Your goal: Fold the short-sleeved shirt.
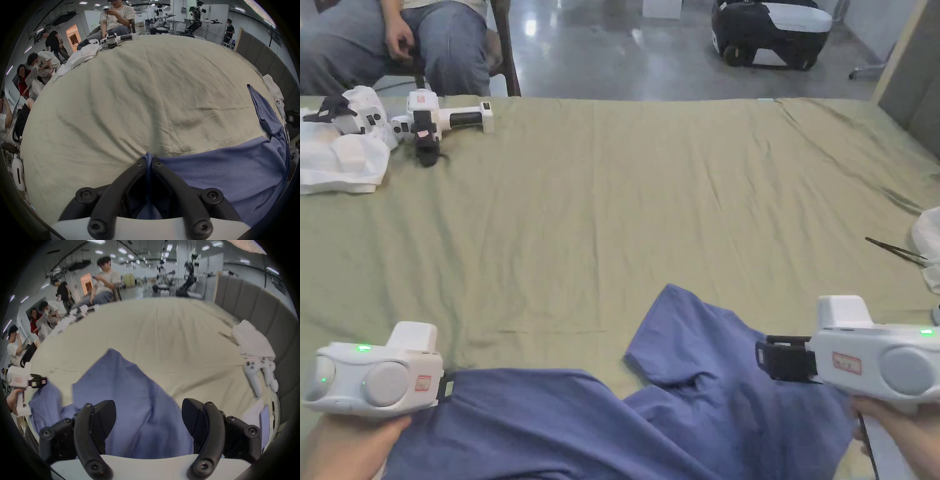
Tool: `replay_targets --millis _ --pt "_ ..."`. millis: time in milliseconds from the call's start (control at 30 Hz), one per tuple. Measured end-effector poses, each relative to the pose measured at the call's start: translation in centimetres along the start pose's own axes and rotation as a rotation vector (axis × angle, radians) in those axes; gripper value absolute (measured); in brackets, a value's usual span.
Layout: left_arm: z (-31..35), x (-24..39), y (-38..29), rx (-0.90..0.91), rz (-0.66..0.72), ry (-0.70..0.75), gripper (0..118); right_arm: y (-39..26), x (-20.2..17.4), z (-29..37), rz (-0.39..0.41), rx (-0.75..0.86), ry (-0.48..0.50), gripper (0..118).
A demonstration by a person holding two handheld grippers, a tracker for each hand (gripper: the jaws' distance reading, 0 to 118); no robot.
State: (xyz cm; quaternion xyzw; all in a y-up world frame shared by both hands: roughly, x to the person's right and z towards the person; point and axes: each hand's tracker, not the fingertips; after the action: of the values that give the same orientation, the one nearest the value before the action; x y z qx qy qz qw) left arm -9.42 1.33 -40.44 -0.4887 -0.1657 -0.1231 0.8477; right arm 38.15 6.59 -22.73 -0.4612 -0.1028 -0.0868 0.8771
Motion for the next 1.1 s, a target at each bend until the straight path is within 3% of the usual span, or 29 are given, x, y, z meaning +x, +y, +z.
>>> replay_targets --millis 67,133,167,200,233,300,333,367,433,533,667,867,1100 --pt "0.0 -0.2 0.0 0.000 0.003 -0.007 2 1.3 0.7 -4.1 0.003 -0.126 -0.023 86" --pt "0.0 -0.3 0.1 -0.001 0.000 -0.013 2 1.2 0.6 -7.4 0.024 -0.256 -0.121 86" --pt "0.0 -0.3 0.1 -0.004 0.001 -0.018 2 1.1 0.2 -7.2 0.028 -0.215 -0.080 89" --pt "0.1 -0.3 0.0 -0.005 0.001 -0.019 2 1.6 -0.4 -6.3 0.034 -0.186 -0.113 87" --pt "0.1 -0.3 0.0 -0.005 0.004 -0.020 2 1.5 -0.8 -5.7 0.032 -0.176 -0.125 76" --pt "0.2 -0.1 -0.5 0.011 0.004 -0.013 2 0.7 -2.6 -4.1 0.107 -0.116 -0.104 14" --pt "0.3 -0.1 -0.5 0.020 0.004 -0.008 1 0.5 -3.0 -4.2 0.129 -0.127 -0.117 4" --pt "0.7 -0.3 -0.5 0.031 0.015 -0.008 0 0.4 -3.4 -4.1 0.144 -0.132 -0.152 4" --pt "3.0 -1.3 -0.5 0.083 0.080 -0.030 0 -0.1 -3.4 -2.3 0.122 -0.106 -0.119 4" --pt "10.0 -3.5 -1.5 0.251 0.180 -0.116 0 -0.6 -2.9 3.6 0.091 0.079 -0.074 4" --pt "21.0 -6.8 -3.3 0.448 0.168 -0.173 0 -1.7 -1.6 14.1 0.004 0.292 0.006 4" --pt "35.9 -9.0 -5.4 0.742 0.172 -0.195 0 -2.2 -1.8 28.3 -0.020 0.585 -0.015 4" --pt "46.5 -8.3 -2.8 0.970 0.079 -0.087 0 2.2 -4.9 37.0 0.019 0.814 -0.032 4"
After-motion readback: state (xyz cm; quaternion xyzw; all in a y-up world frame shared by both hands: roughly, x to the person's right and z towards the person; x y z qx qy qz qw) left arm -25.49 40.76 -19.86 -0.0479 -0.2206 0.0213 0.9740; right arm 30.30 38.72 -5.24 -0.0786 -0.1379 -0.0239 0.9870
